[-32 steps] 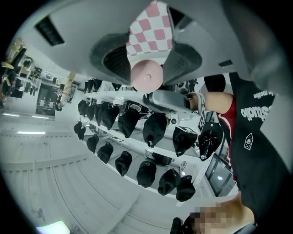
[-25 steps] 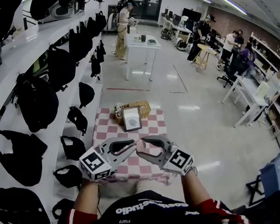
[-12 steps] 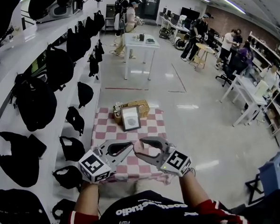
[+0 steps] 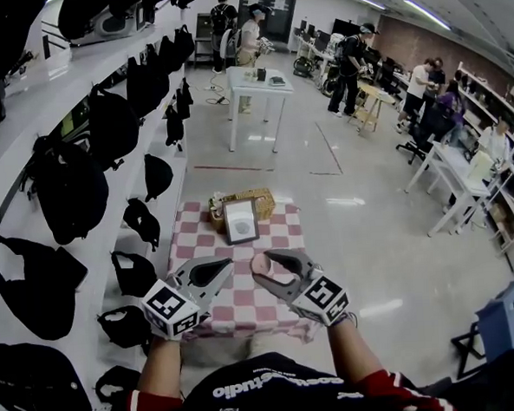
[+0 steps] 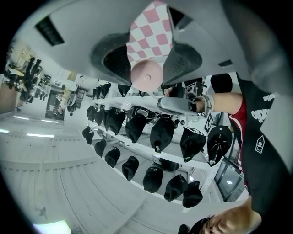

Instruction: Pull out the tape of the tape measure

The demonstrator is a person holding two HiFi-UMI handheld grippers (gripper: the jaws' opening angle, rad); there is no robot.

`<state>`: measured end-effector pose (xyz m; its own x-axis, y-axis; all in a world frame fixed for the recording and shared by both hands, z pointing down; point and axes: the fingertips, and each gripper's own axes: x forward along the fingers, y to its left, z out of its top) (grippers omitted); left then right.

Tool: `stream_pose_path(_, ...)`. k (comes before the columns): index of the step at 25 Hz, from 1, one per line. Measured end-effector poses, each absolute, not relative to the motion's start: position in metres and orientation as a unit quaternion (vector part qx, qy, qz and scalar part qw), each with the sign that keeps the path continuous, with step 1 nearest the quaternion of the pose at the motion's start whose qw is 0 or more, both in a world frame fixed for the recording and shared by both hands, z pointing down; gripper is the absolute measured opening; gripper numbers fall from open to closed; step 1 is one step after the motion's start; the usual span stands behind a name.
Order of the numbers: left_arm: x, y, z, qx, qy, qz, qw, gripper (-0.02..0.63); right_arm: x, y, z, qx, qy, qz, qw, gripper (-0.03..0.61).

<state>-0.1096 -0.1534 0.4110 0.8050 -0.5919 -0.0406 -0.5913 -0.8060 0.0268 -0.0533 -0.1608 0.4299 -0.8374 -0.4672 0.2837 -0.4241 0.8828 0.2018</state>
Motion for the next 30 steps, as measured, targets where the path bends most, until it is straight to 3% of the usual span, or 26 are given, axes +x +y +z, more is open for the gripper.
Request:
stream_pose_path(13, -0.287, -0.194, 0.436, 0.821, -0.562, -0.080, 0.062, 0.008, 0.041, -0.219, 0.426, 0.433, -0.891, 0.016, 0.137, 0.219)
stream_pose_path(30, -0.264, -0.192, 0.434, 0.833, -0.538, -0.108, 0.072, 0.008, 0.027, -0.217, 0.432, 0.426, -0.894, 0.023, 0.141, 0.221)
